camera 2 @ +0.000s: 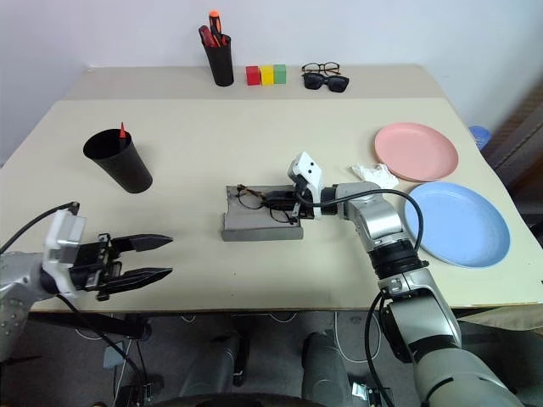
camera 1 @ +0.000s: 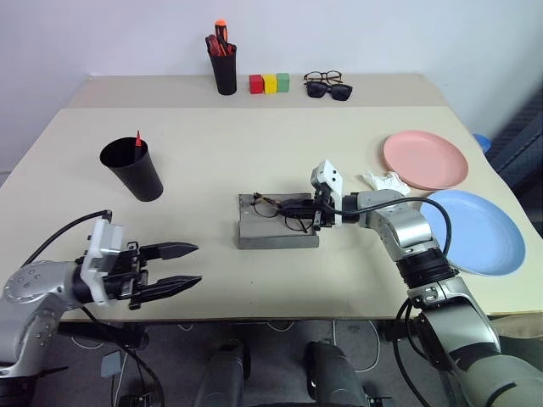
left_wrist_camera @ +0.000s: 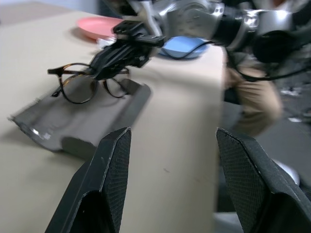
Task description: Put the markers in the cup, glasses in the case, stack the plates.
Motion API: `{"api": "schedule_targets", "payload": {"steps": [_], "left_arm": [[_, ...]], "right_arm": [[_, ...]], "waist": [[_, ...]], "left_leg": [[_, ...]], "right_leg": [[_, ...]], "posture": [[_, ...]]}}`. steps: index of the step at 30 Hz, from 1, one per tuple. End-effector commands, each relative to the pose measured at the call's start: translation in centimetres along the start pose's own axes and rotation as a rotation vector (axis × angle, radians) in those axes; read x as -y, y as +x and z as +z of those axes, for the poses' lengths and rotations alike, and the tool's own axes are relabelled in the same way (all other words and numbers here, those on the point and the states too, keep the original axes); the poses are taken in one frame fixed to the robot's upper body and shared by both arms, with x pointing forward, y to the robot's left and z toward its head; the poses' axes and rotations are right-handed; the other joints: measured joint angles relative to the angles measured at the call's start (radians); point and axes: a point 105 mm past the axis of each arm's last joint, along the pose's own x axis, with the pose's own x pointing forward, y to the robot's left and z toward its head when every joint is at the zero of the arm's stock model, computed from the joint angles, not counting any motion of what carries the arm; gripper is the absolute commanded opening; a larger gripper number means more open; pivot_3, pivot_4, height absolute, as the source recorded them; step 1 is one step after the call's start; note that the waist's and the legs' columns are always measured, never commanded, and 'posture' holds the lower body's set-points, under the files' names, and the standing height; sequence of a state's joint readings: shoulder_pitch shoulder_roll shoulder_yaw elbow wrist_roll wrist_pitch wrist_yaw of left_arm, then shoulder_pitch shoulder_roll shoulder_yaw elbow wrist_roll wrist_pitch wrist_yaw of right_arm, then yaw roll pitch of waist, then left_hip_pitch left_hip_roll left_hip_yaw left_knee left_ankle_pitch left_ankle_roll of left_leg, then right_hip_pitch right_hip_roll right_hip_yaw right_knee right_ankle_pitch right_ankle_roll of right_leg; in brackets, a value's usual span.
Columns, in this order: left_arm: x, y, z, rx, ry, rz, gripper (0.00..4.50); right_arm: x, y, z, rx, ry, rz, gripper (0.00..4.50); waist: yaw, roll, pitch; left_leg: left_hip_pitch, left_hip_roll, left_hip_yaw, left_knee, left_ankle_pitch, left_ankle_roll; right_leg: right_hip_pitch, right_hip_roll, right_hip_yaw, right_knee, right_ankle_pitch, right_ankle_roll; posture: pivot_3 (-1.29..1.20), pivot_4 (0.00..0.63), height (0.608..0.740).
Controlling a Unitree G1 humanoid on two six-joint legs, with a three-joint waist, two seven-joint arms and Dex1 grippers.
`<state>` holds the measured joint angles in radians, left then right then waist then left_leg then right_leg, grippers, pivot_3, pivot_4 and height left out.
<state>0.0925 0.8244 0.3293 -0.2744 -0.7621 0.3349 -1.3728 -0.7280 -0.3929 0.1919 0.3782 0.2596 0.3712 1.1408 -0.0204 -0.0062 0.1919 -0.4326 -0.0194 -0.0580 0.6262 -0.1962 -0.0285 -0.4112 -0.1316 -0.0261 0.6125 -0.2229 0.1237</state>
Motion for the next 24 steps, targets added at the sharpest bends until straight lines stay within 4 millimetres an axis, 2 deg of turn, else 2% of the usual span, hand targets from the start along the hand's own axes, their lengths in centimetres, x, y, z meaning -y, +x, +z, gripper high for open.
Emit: {"api": "schedule_targets", "payload": {"steps": [1, 4, 5, 6, 7, 9, 12, 16, 20, 23, 24], "left_arm": [[0.0, -1.3, 0.3, -0.022, 0.022, -0.041, 2.84], [-0.5, -1.5, 0.3, -0.028, 0.034, -0.043, 2.84], [-0.6, -1.4, 0.3, -0.028, 0.037, -0.045, 2.84], [-0.8, -1.2, 0.2, -0.027, 0.041, -0.045, 2.84], [-1.0, -1.1, 0.1, -0.026, 0.046, -0.044, 2.84], [-1.3, -0.9, 0.1, -0.025, 0.051, -0.039, 2.84], [-2.8, -0.5, 0.0, -0.018, 0.053, 0.014, 2.84], [-6.0, 0.8, 0.4, -0.017, 0.167, 0.164, 2.84], [-9.3, 3.1, 1.1, -0.038, 0.243, 0.241, 2.84], [-12.0, 4.9, 2.0, -0.050, 0.296, 0.296, 2.84], [-12.7, 5.5, 2.2, -0.054, 0.303, 0.303, 2.58]], "right_arm": [[0.3, 0.0, 1.3, 0.009, -0.065, 0.014, 0.05], [0.0, -0.1, 0.8, -0.022, -0.051, 0.045, 0.05], [-0.2, -0.2, 0.7, -0.032, -0.041, 0.059, 0.39], [-0.5, -0.4, 0.6, -0.037, -0.034, 0.072, 0.39], [-0.7, -0.6, 0.6, -0.039, -0.031, 0.076, 0.98], [-0.9, -0.9, 0.7, -0.040, -0.029, 0.078, 1.61], [-1.1, -2.2, 1.2, -0.037, -0.031, 0.056, 3.16], [-1.7, -3.6, 1.7, -0.034, -0.038, 0.026, 3.16], [-2.3, -5.7, 2.8, 0.009, -0.077, -0.062, 3.16], [-3.1, -8.2, 1.8, -0.038, -0.133, -0.159, 3.16], [-3.5, -9.0, 1.3, -0.055, -0.139, -0.186, 3.21]], "waist": [[0.000, 0.000, 0.000], [0.001, 0.000, 0.000], [0.002, 0.000, 0.000], [0.001, 0.000, 0.000], [0.004, 0.001, 0.001], [0.005, 0.001, 0.001], [0.007, 0.001, 0.001], [0.009, 0.001, 0.001], [0.013, 0.000, 0.001], [0.028, -0.001, 0.001], [0.033, -0.002, 0.001]], "left_leg": [[0.000, 0.000, 0.000, 0.000, 0.000, 0.000], [0.000, 0.000, 0.000, 0.000, 0.000, 0.000], [0.000, 0.000, 0.000, 0.000, 0.000, 0.000], [0.000, 0.000, 0.000, 0.000, 0.000, 0.000], [0.000, 0.000, 0.000, 0.000, 0.000, 0.000], [0.000, 0.000, -0.001, -0.001, 0.000, 0.000], [0.000, 0.000, 0.000, -0.001, 0.000, 0.000], [0.000, 0.000, 0.000, -0.001, 0.000, 0.000], [-0.001, 0.000, -0.001, 0.000, 0.000, 0.000], [-0.001, 0.000, -0.001, 0.000, 0.000, 0.000], [-0.001, -0.001, -0.001, 0.001, 0.000, 0.000]], "right_leg": [[0.000, 0.000, 0.000, 0.000, 0.000, 0.000], [-0.001, 0.000, 0.000, 0.000, 0.000, 0.000], [-0.002, 0.000, 0.000, 0.000, 0.000, 0.000], [-0.002, 0.000, 0.000, 0.000, 0.000, 0.000], [-0.002, 0.000, 0.000, 0.000, 0.000, 0.000], [-0.002, 0.000, 0.000, 0.001, 0.000, 0.000], [-0.001, 0.000, 0.000, 0.001, 0.000, 0.000], [0.000, 0.000, 0.000, 0.000, 0.000, 0.000], [0.000, 0.000, -0.001, 0.001, 0.000, 0.001], [0.001, 0.000, -0.001, 0.000, 0.000, 0.001], [0.002, 0.000, -0.001, 0.000, 0.000, 0.002]], "posture": [[0.00, 0.150, 0.740], [0.00, 0.150, 0.740], [0.00, 0.150, 0.740], [0.00, 0.150, 0.740], [0.00, 0.150, 0.740], [0.00, 0.150, 0.740], [0.00, 0.150, 0.740], [0.00, 0.150, 0.740], [0.00, 0.150, 0.740], [0.00, 0.150, 0.740], [0.00, 0.150, 0.740]]}}
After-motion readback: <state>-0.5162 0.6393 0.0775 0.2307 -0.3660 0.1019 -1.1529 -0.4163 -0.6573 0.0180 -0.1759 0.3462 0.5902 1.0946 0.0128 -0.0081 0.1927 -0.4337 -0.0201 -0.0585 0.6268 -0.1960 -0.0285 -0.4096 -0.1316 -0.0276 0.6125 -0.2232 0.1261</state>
